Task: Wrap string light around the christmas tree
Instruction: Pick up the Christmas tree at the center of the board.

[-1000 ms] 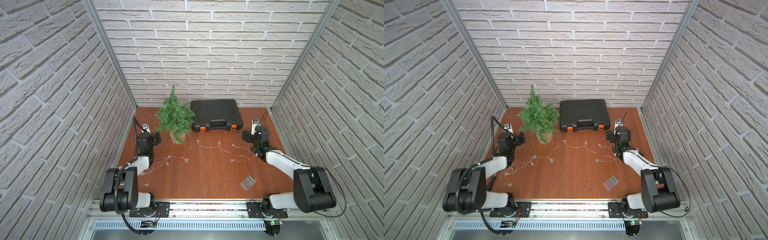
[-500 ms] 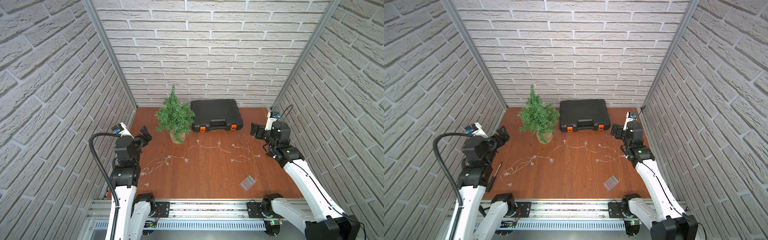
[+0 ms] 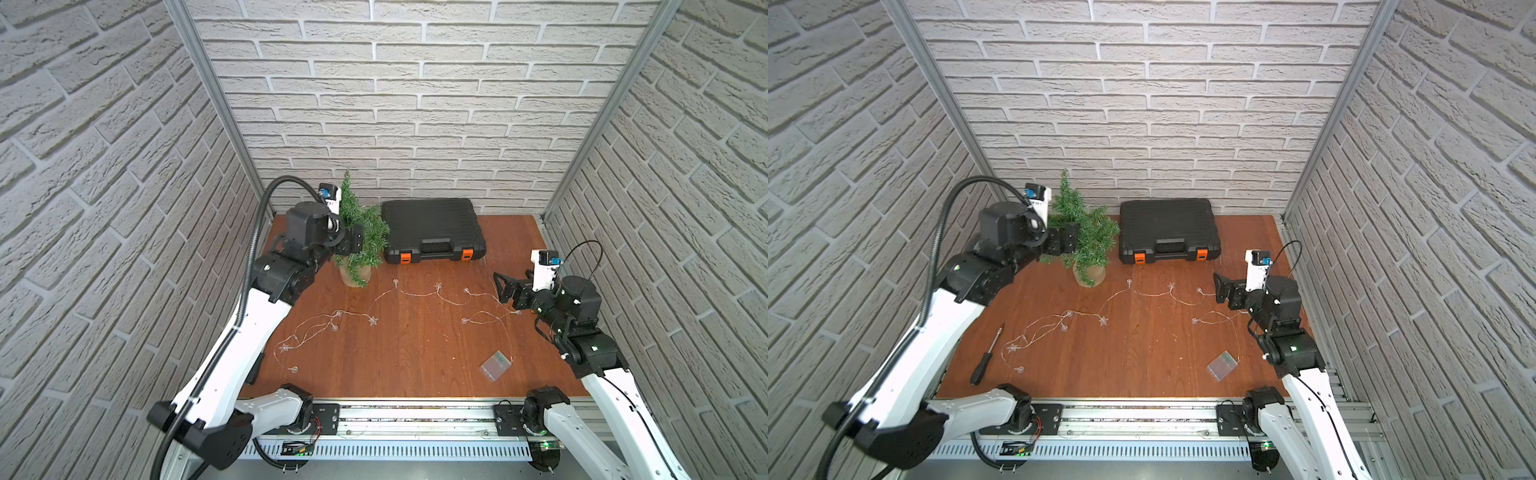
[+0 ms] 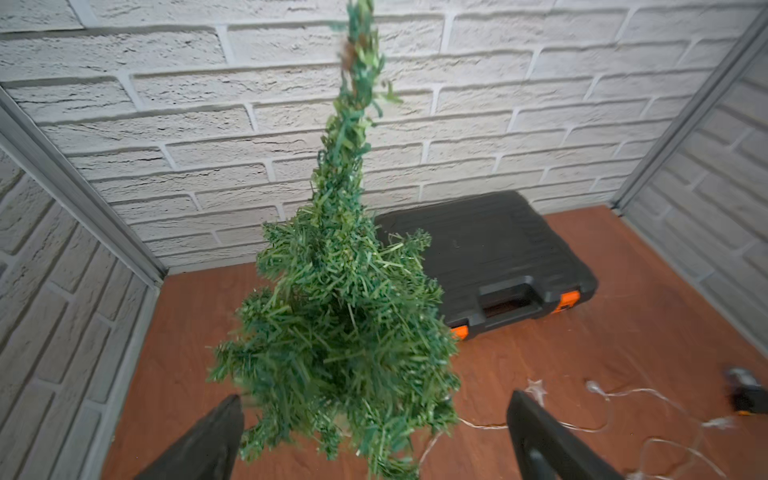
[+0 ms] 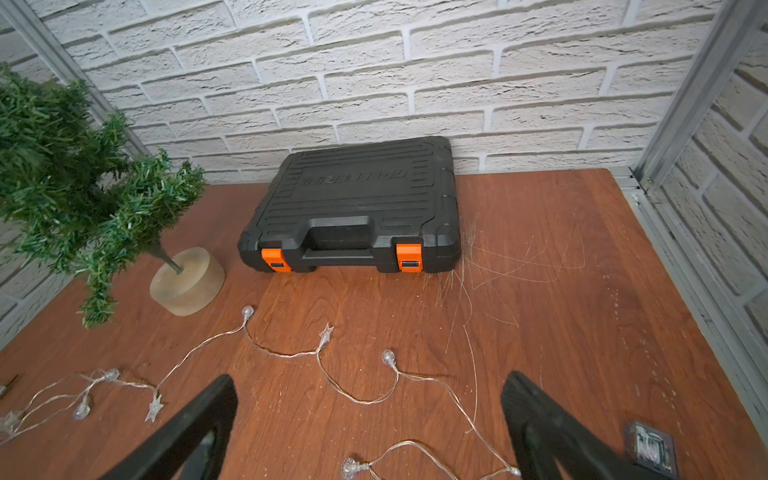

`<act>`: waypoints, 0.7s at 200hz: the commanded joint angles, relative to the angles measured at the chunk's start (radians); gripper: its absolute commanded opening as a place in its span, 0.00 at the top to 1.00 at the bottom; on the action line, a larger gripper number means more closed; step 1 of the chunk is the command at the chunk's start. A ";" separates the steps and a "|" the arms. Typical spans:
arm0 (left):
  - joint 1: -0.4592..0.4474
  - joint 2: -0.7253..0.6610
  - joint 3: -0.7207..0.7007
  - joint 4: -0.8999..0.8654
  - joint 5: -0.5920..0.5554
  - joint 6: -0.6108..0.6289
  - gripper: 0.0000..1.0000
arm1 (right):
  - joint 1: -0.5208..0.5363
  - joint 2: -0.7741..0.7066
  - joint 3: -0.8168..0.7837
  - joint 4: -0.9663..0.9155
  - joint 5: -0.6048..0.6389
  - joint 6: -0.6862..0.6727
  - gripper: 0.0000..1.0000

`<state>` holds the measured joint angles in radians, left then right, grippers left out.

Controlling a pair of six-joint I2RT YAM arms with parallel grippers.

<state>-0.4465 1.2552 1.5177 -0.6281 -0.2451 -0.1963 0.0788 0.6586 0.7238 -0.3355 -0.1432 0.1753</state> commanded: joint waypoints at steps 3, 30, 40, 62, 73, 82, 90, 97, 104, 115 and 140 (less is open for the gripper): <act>0.003 0.060 0.089 0.078 -0.112 0.093 0.02 | 0.006 -0.040 -0.012 0.024 -0.047 -0.041 0.00; 0.016 0.145 0.144 0.144 -0.131 0.072 0.02 | 0.007 -0.060 -0.006 0.016 -0.047 -0.046 0.00; 0.020 0.168 0.153 0.171 -0.128 0.064 0.02 | 0.007 -0.065 -0.004 0.016 -0.049 -0.045 0.00; 0.024 0.214 0.181 0.203 -0.120 0.040 0.06 | 0.007 -0.070 -0.003 0.012 -0.064 -0.052 0.00; 0.026 0.235 0.196 0.212 -0.117 0.031 0.11 | 0.007 -0.073 -0.003 0.013 -0.070 -0.052 0.00; 0.029 0.254 0.211 0.204 -0.116 0.017 0.20 | 0.007 -0.072 -0.004 0.018 -0.077 -0.053 0.00; 0.035 0.270 0.224 0.194 -0.106 0.006 0.25 | 0.007 -0.070 -0.004 0.020 -0.088 -0.057 0.00; 0.037 0.280 0.235 0.183 -0.098 0.001 0.29 | 0.007 -0.068 -0.003 0.021 -0.093 -0.059 0.00; 0.038 0.289 0.244 0.177 -0.096 -0.001 0.33 | 0.006 -0.064 -0.001 0.021 -0.095 -0.062 0.00; 0.038 0.298 0.256 0.170 -0.092 -0.002 0.47 | 0.008 -0.061 0.003 0.018 -0.096 -0.065 0.00; 0.039 0.308 0.301 0.146 -0.104 0.004 0.77 | 0.009 -0.051 0.008 0.026 -0.091 -0.052 0.01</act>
<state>-0.4141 1.5658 1.7622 -0.4961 -0.3431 -0.1883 0.0814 0.5995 0.7124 -0.3416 -0.2195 0.1238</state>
